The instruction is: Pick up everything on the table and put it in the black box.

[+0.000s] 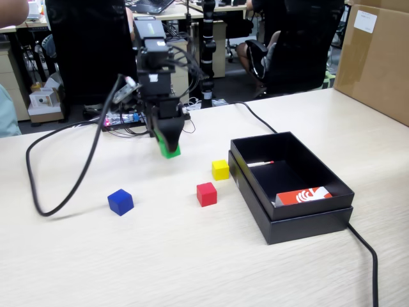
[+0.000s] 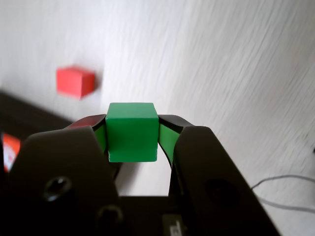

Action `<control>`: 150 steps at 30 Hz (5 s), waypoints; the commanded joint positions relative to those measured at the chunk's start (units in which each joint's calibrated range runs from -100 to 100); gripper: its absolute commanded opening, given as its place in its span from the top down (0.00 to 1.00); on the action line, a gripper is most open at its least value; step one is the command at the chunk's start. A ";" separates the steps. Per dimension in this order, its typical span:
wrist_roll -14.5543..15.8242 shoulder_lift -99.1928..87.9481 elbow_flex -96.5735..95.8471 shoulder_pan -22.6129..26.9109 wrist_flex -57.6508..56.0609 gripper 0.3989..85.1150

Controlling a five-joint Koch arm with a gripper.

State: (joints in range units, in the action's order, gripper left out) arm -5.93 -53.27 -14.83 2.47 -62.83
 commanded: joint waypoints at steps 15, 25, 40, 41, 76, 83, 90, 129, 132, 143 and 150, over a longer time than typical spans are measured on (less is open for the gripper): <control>8.55 16.03 29.07 12.21 -4.94 0.92; 7.47 30.26 41.03 10.74 -5.55 0.92; 8.21 43.69 41.76 11.92 -5.55 0.91; 8.21 43.92 41.49 11.92 -5.55 0.91; 0.54 17.53 25.89 -4.20 -5.37 0.51; -2.93 26.25 21.81 -12.80 0.76 0.51; -3.76 39.56 22.27 -16.75 5.08 0.51; 4.20 31.64 40.04 8.01 4.04 0.87; 5.42 39.67 46.20 10.01 2.23 0.87; 8.16 64.92 51.46 11.58 -0.54 0.87; 8.25 68.13 50.74 11.67 -1.74 0.80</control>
State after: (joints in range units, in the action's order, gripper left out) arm 2.32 16.25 32.45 14.14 -62.83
